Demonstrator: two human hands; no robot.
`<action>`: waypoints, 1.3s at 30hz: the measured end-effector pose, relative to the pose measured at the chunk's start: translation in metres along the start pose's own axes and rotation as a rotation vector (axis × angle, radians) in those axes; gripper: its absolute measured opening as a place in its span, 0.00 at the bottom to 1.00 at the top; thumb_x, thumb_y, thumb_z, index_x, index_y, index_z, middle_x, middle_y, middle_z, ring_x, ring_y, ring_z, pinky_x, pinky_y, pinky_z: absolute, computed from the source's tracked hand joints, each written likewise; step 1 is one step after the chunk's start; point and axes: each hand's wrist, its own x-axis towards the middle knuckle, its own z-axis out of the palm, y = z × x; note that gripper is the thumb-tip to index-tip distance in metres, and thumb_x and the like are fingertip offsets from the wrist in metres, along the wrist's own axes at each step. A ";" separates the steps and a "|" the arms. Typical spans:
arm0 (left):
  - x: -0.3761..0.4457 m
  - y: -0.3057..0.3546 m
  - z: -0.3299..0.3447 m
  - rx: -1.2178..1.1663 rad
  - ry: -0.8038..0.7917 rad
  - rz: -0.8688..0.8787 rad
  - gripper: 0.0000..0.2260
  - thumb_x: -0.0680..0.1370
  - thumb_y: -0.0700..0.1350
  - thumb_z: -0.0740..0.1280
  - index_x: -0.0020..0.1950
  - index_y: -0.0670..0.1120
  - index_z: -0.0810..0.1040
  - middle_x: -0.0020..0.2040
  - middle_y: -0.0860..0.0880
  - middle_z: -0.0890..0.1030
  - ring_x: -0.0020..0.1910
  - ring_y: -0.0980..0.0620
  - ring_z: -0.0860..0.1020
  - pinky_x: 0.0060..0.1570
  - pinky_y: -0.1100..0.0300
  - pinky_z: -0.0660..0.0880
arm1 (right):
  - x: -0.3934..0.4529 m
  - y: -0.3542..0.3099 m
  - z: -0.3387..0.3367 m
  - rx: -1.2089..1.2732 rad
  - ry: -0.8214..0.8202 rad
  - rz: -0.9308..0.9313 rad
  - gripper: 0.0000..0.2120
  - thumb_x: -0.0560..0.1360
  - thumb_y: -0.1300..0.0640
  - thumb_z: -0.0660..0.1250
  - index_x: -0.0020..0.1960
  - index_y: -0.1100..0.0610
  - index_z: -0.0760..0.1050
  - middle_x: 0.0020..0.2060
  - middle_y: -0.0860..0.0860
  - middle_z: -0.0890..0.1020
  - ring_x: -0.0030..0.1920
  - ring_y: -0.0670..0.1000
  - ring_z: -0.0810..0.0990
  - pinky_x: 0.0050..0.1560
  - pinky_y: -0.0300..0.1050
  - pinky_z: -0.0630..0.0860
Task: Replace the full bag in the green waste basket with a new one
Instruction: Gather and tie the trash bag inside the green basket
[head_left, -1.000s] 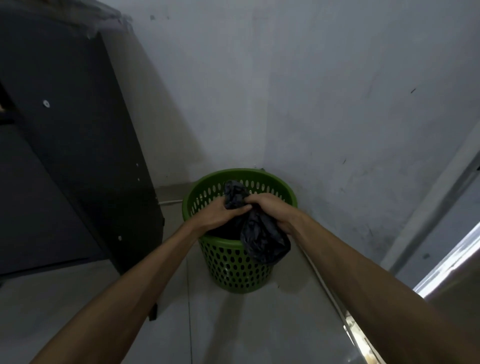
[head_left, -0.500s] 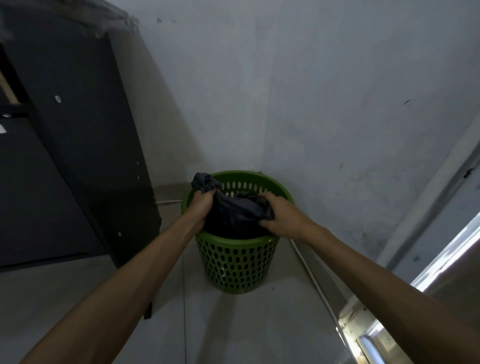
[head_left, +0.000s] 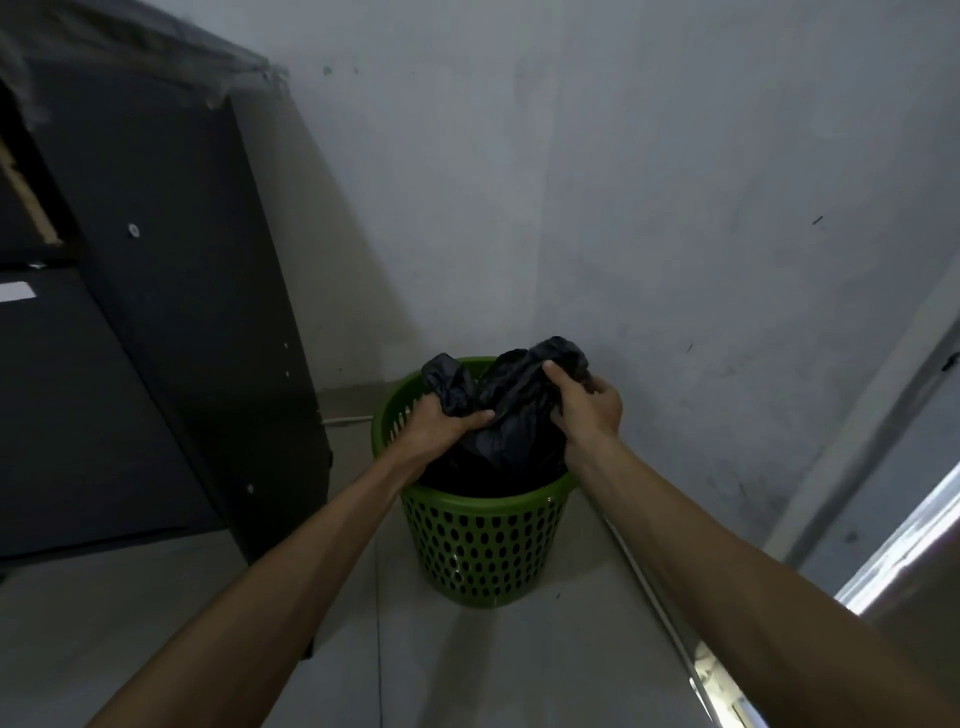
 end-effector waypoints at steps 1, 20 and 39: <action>-0.001 0.000 0.001 -0.005 -0.010 -0.006 0.21 0.73 0.47 0.75 0.65 0.44 0.78 0.59 0.50 0.81 0.51 0.54 0.80 0.49 0.64 0.77 | -0.004 0.006 0.003 -0.080 0.055 -0.048 0.25 0.66 0.45 0.78 0.55 0.60 0.77 0.48 0.51 0.82 0.46 0.51 0.81 0.51 0.47 0.81; 0.010 -0.014 -0.007 -0.606 0.070 -0.189 0.18 0.83 0.51 0.59 0.39 0.42 0.75 0.48 0.43 0.82 0.50 0.46 0.80 0.57 0.51 0.75 | 0.011 0.020 0.002 -0.824 -0.472 -0.038 0.19 0.72 0.57 0.74 0.60 0.61 0.77 0.49 0.51 0.79 0.48 0.53 0.78 0.47 0.41 0.75; 0.017 -0.020 -0.013 -0.256 -0.004 -0.120 0.09 0.83 0.40 0.60 0.58 0.38 0.77 0.50 0.44 0.84 0.50 0.48 0.81 0.57 0.53 0.77 | 0.009 0.013 0.004 -0.568 -0.484 0.005 0.07 0.66 0.55 0.65 0.38 0.52 0.66 0.36 0.51 0.75 0.41 0.53 0.76 0.40 0.41 0.71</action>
